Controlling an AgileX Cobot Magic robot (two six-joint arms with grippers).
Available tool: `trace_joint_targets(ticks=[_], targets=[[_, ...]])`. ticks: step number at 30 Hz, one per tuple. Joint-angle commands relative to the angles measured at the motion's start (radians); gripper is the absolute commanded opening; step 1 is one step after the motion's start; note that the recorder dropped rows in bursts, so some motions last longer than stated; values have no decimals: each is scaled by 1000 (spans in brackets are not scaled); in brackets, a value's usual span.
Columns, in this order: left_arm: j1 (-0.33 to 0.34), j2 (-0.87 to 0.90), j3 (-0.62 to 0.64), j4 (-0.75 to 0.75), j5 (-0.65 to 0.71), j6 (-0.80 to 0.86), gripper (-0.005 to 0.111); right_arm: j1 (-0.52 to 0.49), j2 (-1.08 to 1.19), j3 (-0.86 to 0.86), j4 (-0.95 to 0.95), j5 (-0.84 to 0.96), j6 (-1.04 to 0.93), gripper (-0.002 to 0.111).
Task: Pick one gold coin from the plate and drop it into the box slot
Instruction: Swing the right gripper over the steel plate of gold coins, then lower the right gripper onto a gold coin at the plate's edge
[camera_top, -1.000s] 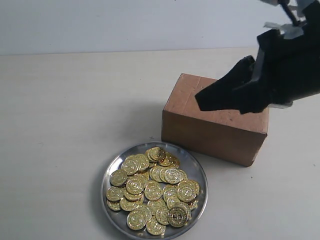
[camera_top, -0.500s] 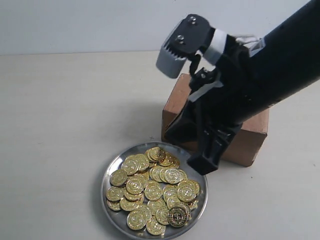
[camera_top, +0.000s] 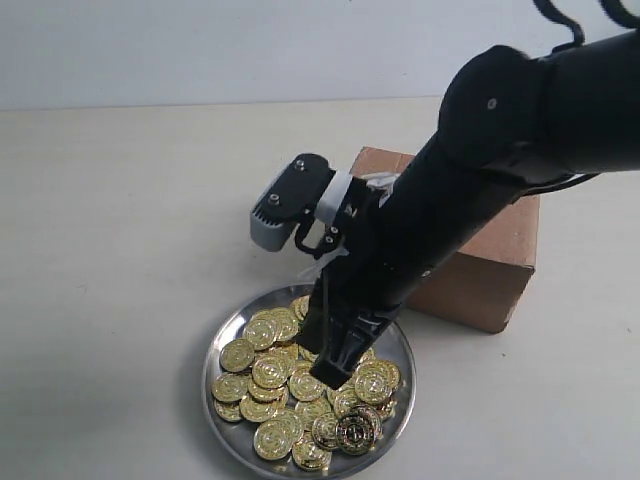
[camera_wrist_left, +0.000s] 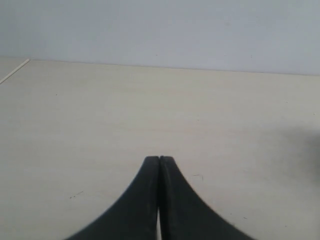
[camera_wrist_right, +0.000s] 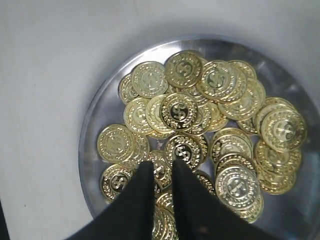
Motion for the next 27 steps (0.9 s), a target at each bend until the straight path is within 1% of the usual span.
trace_joint_targets(ticks=[1,5,8,10,13,18,27], targets=[[-2,3,-3,-11,-5,-4,0,15,57,-9,43,-8,-115,28],[-2,3,-3,-11,-5,-4,0,60,82,-9,43,-27,-213,43],[-2,3,-3,-11,-5,-4,0,93,93,-16,36,-73,-229,51],[-2,3,-3,-11,-5,-4,0,109,96,-20,29,-117,-227,53],[-2,3,-3,-11,-5,-4,0,124,109,-36,29,-189,-201,53],[-2,3,-3,-11,-5,-4,0,124,145,-77,26,-253,-36,53],[-2,3,-3,-11,-5,-4,0,124,204,-88,26,-305,30,50]])
